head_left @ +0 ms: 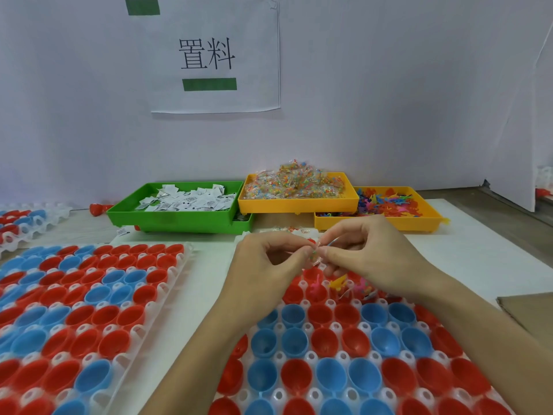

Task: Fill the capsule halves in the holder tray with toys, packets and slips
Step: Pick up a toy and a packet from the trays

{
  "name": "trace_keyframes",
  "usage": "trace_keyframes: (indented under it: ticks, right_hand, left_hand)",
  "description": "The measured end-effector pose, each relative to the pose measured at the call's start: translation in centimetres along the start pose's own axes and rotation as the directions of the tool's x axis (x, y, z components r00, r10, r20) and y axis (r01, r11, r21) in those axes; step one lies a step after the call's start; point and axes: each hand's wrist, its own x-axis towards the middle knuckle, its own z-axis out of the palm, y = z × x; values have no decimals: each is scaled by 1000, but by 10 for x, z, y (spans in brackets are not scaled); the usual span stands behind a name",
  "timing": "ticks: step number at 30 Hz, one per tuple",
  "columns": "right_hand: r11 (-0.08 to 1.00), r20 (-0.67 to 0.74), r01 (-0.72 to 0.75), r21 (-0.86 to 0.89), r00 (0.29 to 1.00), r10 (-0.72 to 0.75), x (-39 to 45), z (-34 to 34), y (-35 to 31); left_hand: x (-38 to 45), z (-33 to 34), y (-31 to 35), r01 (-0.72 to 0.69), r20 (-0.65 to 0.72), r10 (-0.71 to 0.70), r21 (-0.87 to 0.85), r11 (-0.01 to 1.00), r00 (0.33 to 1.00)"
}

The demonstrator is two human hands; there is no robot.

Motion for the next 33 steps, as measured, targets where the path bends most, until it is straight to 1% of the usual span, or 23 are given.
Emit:
trace_keyframes:
  ticks: [2,5,9,13,16,19,20,22,24,26,29,31,33]
  right_hand:
    - [1000,-2,-2,27,1000,2,0,1,0]
    - [996,17,-2,88,1000,1,0,1,-1]
    - [991,73,23,134,997,-33,-2,-2,-4]
    - [995,70,59,79,995,-65,-3,-1,-5]
    - [996,47,80,-31,996,-78,-2,2,-3]
    - [980,30,115,-161,993,-112,-2,3,-3]
    - [969,28,135,-205,991,-132,-3,3,-4]
    - [939,27,176,-295,984,-176,-4,2,-6]
    - [919,32,191,-345,981,-191,-5,2,-8]
    - [912,50,189,-365,982,-183,-5,2,-8]
    - [897,92,186,-402,982,-163,-5,3,-7]
    - [887,122,188,-421,981,-149,-5,4,-7]
    - [874,146,190,-447,980,-138,-5,5,-8]
  left_hand:
    - [1,-1,0,39,-6,-40,-67,997,999]
    - [0,-4,2,93,29,-89,-169,981,996]
    - [0,-5,4,100,48,-94,-170,980,994]
    - [0,-5,2,114,48,-110,-94,989,993]
    - [0,-5,1,108,70,-107,-10,994,992]
    - [0,-6,0,36,99,-54,176,984,994]
    - [1,-6,0,11,111,-36,216,976,993]
    - [1,-9,1,-21,128,-10,238,971,992]
    - [1,-13,2,-27,86,9,217,976,996]
    - [3,-19,2,-9,-30,15,193,981,999]
    - [5,-26,1,31,-182,2,179,983,983]
    - [6,-28,0,52,-238,-7,182,982,971]
    - [6,-29,-1,59,-252,-11,183,981,968]
